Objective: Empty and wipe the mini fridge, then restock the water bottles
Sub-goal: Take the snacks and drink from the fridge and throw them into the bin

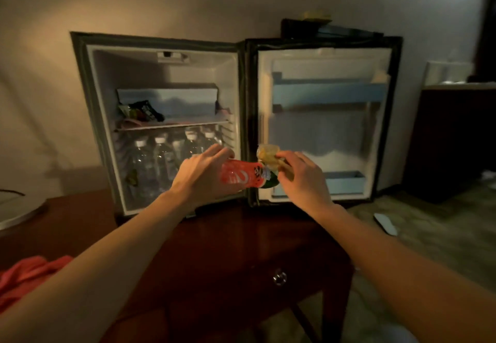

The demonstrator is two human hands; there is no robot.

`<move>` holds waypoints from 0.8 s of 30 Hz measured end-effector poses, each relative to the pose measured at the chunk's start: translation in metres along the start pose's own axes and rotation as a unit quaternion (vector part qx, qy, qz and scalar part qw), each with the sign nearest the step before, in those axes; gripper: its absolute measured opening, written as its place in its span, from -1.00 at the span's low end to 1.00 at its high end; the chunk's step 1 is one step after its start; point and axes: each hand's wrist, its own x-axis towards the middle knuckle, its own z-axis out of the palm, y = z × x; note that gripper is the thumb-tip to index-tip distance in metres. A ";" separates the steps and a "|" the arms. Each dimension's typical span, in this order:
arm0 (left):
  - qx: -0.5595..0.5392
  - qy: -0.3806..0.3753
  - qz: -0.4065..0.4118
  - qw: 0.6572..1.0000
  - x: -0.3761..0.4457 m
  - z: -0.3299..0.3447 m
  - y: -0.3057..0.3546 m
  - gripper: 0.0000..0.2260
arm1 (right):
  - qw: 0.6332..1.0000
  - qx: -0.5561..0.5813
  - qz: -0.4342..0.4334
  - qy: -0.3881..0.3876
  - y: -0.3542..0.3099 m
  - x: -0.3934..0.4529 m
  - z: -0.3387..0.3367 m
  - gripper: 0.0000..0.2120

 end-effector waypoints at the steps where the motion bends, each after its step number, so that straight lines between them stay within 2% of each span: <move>1: -0.014 -0.003 0.004 1.000 -0.001 0.008 0.012 -0.38 | 1.000 -0.007 0.009 0.003 0.009 -0.012 -0.008 -0.66; 9: -0.112 -0.035 0.063 0.991 0.015 0.076 0.127 -0.41 | 0.991 -0.062 0.120 0.004 0.090 -0.097 -0.074 -0.72; 16: -0.168 -0.097 0.134 0.972 0.045 0.156 0.230 -0.42 | 0.966 -0.104 0.236 -0.015 0.175 -0.172 -0.119 -0.66; 24: -0.210 -0.189 0.187 0.941 0.058 0.260 0.337 -0.50 | 0.908 -0.141 0.394 -0.034 0.267 -0.269 -0.159 -0.70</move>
